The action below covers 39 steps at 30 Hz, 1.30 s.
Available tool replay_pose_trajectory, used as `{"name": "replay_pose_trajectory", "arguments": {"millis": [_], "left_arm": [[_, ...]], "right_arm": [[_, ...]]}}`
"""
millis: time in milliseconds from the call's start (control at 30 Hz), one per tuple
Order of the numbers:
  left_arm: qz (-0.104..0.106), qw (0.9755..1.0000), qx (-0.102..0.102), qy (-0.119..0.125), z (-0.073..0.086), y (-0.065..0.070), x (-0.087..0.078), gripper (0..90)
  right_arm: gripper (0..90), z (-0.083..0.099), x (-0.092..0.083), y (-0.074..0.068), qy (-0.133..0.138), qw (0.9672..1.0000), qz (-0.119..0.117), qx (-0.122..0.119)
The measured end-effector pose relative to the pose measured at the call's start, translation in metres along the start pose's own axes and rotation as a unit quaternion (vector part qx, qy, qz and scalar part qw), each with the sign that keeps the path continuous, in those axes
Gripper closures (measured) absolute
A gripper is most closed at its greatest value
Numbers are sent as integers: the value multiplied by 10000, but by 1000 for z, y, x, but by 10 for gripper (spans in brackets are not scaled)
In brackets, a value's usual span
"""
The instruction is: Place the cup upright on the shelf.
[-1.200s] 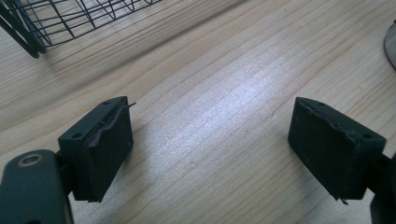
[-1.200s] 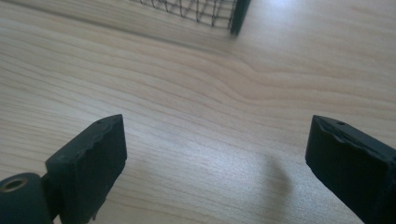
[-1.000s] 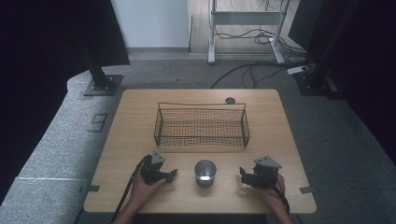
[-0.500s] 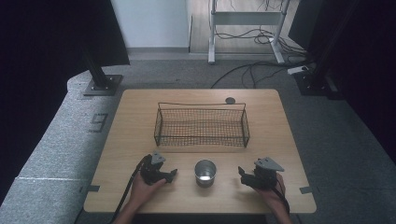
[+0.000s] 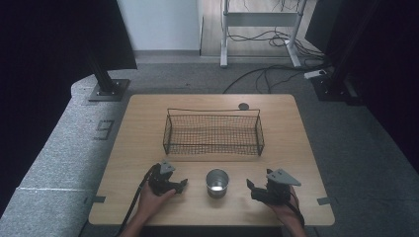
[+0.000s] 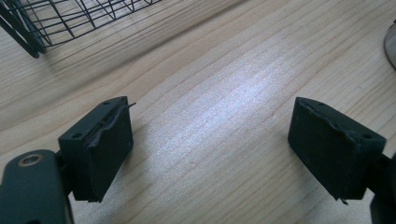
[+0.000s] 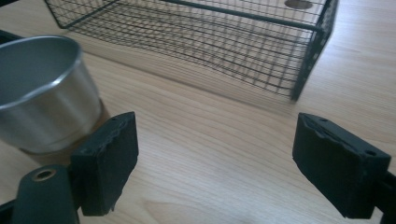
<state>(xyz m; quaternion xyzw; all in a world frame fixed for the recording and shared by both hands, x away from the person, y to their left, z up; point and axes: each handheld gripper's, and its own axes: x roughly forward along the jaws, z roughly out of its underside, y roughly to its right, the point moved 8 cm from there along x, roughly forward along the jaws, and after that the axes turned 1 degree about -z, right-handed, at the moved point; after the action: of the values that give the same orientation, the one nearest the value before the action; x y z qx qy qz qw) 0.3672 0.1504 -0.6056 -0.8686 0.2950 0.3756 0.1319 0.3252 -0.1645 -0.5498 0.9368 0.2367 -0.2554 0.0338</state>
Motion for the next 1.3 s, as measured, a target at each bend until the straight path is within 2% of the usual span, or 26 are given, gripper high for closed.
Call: {"name": "replay_pose_trajectory", "arguments": {"millis": [233, 467, 733, 900, 1300], "left_arm": [[0, 10000, -1, 0, 0, 0, 0, 139], [0, 10000, 0, 0, 0, 0, 0, 139], [0, 10000, 0, -1, 0, 0, 0, 139], [1, 10000, -11, 9, 0, 0, 0, 138], [-1, 10000, 0, 0, 0, 0, 0, 139]], "right_arm": [[147, -3, -2, -11, 19, 9999, -106, -94], [149, -7, -4, -20, 78, 9995, -301, -6], [150, -13, -6, -32, 182, 9987, -473, -76], [150, -14, -7, -43, 180, 9973, -713, -58], [150, -20, -3, -66, 176, 9949, -981, -176]]}}
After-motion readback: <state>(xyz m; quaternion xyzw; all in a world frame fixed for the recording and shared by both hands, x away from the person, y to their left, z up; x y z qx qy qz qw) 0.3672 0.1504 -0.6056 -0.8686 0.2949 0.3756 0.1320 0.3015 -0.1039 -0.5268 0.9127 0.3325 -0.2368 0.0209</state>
